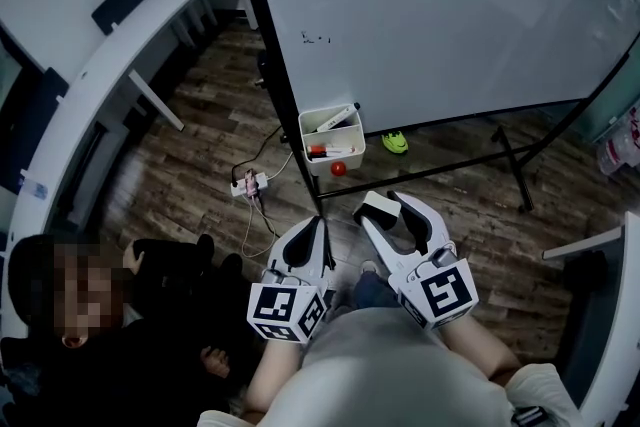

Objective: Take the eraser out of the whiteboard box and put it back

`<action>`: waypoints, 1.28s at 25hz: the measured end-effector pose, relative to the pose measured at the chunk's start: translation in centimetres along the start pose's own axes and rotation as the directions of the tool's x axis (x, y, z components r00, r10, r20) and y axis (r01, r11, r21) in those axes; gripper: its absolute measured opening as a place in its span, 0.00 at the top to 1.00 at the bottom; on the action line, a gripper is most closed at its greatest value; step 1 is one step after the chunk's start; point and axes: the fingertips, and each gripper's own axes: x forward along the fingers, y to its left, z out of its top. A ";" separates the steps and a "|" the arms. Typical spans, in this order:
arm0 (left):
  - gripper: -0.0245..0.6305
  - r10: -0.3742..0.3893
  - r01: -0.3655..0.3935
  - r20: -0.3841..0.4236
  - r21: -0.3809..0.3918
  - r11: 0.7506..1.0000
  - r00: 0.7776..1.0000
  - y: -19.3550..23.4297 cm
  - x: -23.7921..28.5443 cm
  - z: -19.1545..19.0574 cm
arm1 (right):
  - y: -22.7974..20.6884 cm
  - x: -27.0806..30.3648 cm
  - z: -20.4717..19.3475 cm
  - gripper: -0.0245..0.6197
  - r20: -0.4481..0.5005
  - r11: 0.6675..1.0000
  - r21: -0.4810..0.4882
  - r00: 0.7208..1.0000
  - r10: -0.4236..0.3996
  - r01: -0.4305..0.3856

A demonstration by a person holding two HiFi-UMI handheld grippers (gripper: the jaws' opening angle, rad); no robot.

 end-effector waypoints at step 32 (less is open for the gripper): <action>0.96 0.107 -0.107 0.012 -0.031 0.994 0.994 5.4 7.2 1.4 | -5.1 9.9 0.0 0.65 -0.042 0.993 0.002 0.992 0.120 -0.120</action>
